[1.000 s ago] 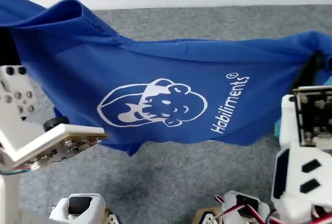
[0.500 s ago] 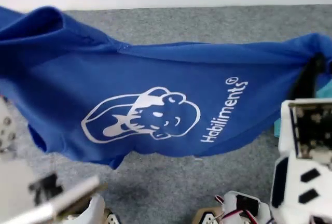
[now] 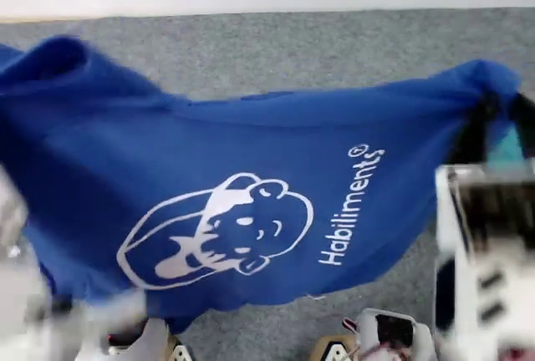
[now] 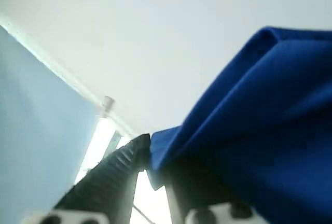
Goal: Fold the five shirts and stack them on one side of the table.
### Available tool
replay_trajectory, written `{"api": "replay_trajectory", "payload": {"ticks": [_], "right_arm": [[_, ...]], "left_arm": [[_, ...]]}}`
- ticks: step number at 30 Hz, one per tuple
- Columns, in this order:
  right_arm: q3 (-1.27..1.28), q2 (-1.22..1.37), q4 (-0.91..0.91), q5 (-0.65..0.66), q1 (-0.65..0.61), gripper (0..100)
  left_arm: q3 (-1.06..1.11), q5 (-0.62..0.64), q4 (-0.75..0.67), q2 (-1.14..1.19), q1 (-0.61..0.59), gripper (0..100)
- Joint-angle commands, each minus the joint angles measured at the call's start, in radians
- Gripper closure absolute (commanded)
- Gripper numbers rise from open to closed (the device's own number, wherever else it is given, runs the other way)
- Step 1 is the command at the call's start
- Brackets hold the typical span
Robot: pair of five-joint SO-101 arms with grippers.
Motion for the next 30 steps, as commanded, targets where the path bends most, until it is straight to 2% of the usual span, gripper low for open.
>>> {"api": "replay_trajectory", "payload": {"ticks": [1,3,6,9,13,15,18,21,24,26,30], "right_arm": [[0.1,0.125,-0.05,0.005,-0.028,98.7],[0.175,0.188,-0.096,0.005,-0.041,98.7],[0.299,0.291,-0.209,0.003,-0.051,98.7],[0.419,0.397,-0.367,0.003,-0.051,98.7],[0.523,0.552,-0.591,0.003,-0.048,98.7],[0.539,0.634,-0.682,0.005,-0.047,98.7],[0.535,0.737,-0.783,0.005,-0.044,98.7],[0.535,0.783,-0.852,0.005,-0.044,98.7],[0.535,0.785,-0.86,0.005,-0.047,98.7],[0.535,0.765,-0.835,0.005,-0.05,98.7],[0.535,0.708,-0.736,0.011,-0.059,98.7]], "left_arm": [[0.22,0.014,0.003,0.018,-0.008,100],[0.381,0.012,-0.003,0.018,-0.006,100],[0.677,0.011,-0.112,0.018,0.02,100],[0.984,0.011,-0.338,0.018,0.025,100],[1.336,0.011,-0.766,0.06,0.051,100],[1.414,0.011,-0.921,0.123,0.054,100],[1.395,0.011,-1.025,0.261,0.052,100],[1.273,0.018,-1.034,0.404,0.041,100],[1.133,0.1,-1.014,0.499,0.034,100],[1.04,0.133,-0.914,0.511,0.034,100],[0.885,0.135,-0.615,0.511,0.051,100]]}}
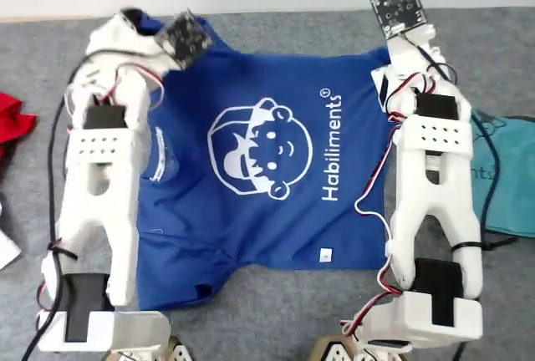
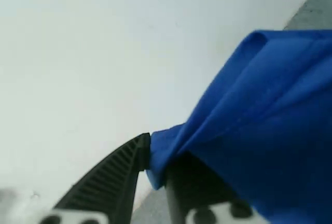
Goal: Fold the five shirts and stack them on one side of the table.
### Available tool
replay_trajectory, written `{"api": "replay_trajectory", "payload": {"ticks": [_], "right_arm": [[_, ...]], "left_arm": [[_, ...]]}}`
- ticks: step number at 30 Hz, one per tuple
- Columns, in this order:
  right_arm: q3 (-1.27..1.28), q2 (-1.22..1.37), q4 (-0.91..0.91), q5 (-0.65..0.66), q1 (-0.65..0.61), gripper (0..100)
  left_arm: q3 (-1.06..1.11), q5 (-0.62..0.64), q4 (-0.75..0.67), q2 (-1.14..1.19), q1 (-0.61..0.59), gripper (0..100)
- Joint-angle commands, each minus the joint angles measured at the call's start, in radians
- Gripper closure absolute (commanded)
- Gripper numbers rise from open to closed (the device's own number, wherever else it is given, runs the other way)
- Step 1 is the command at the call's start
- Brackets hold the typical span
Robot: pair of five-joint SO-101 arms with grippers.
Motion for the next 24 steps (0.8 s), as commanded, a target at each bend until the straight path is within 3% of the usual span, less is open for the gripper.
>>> {"api": "replay_trajectory", "payload": {"ticks": [1,9,16,24], "right_arm": [[-0.012,-0.11,0.087,0.012,-0.015,98.7],[-0.012,-0.177,0.381,0.077,-0.051,98.7],[-0.012,-0.177,0.618,0.097,-0.058,98.7],[-0.011,-0.171,0.846,0.157,-0.051,98.7]], "left_arm": [[-0.182,0.014,0.284,-0.011,0.009,100],[-0.397,-0.003,0.872,-0.011,0.035,100],[-0.409,-0.201,1.29,0.002,0.069,100],[-0.26,-0.276,1.3,-0.012,0.023,100]]}}
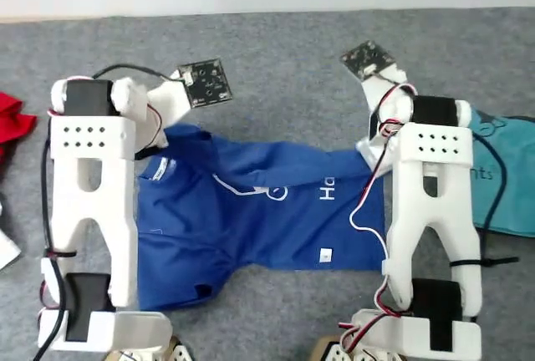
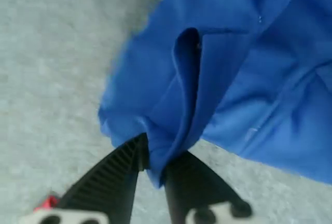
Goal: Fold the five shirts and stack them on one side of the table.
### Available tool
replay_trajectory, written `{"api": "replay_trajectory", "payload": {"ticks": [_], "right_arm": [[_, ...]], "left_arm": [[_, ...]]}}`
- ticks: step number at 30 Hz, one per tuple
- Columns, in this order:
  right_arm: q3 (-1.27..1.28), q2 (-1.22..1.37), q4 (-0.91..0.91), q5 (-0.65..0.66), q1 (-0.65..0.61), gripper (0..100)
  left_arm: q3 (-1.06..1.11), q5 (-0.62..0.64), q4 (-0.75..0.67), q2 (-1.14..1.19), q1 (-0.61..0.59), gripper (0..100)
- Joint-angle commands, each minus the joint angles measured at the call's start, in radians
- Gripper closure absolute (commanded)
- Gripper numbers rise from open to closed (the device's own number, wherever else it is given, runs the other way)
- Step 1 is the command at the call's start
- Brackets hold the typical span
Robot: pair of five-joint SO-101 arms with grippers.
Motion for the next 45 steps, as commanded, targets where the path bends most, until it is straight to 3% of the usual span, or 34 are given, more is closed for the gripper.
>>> {"api": "replay_trajectory", "payload": {"ticks": [1,9,24,32,37,45], "right_arm": [[-0.011,-0.051,0.09,0.043,-0.002,98.7],[0.026,-0.05,0.189,0.06,-0.002,98.7],[0.172,-0.051,0.18,0.115,0.001,98.7],[0.183,-0.05,0.16,0.117,-0.002,98.7],[0.183,-0.05,0.159,0.117,-0.002,98.6],[0.183,-0.05,0.168,0.117,-0.001,98.4]], "left_arm": [[0.062,-0.064,0.028,-0.02,-0.02,100],[0.231,-0.11,0.031,-0.02,0.011,100],[0.542,-0.227,0.031,-0.218,0.068,100],[0.575,-0.239,0.028,-0.213,0.063,99],[0.572,-0.239,0.026,-0.198,0.037,91],[0.579,-0.239,0.026,-0.198,0.025,85]]}}
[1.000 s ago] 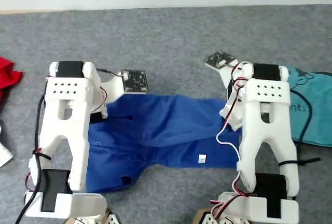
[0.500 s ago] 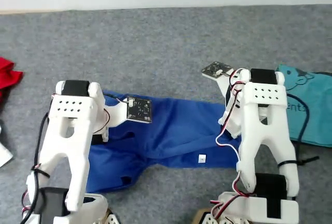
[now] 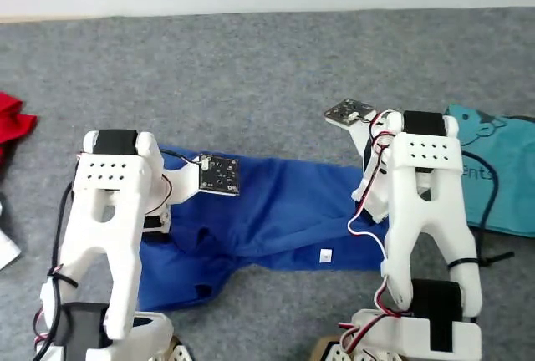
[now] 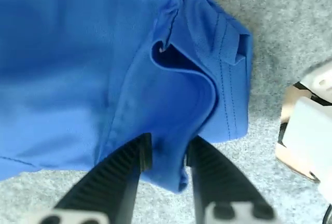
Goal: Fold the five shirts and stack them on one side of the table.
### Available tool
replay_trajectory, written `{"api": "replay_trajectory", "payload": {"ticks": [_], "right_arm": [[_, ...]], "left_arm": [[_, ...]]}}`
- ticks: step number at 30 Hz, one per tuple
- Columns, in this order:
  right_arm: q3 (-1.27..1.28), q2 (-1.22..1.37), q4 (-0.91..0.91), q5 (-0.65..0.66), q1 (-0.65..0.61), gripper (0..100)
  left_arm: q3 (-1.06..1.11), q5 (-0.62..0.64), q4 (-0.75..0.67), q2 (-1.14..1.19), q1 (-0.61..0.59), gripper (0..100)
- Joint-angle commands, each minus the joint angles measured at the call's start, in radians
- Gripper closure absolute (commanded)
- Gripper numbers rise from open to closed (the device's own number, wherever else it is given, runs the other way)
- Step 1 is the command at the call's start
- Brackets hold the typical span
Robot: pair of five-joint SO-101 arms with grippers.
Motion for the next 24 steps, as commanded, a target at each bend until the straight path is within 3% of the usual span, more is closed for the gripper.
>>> {"api": "replay_trajectory", "payload": {"ticks": [1,5,10,12,17,24], "right_arm": [[-0.005,-0.048,-0.001,0.012,-0.001,98.4],[-0.005,-0.048,-0.001,0.012,-0.001,98.4],[-0.005,-0.05,-0.001,0.012,0.001,98.4],[-0.005,-0.05,-0.001,0.012,0.001,98.4],[-0.005,-0.05,-0.001,0.012,0.001,98.4],[-0.005,-0.051,0.001,0.012,0.001,97.2]], "left_arm": [[-0.001,-0.008,0.029,-0.025,-0.005,85],[0.005,-0.043,0.031,-0.026,-0.006,86],[0.084,-0.192,0.031,-0.028,0.0,100],[0.076,-0.209,0.029,-0.028,0.0,98],[-0.048,-0.02,0.025,-0.018,0.0,89],[-0.108,0.161,-0.155,-0.017,-0.003,85]]}}
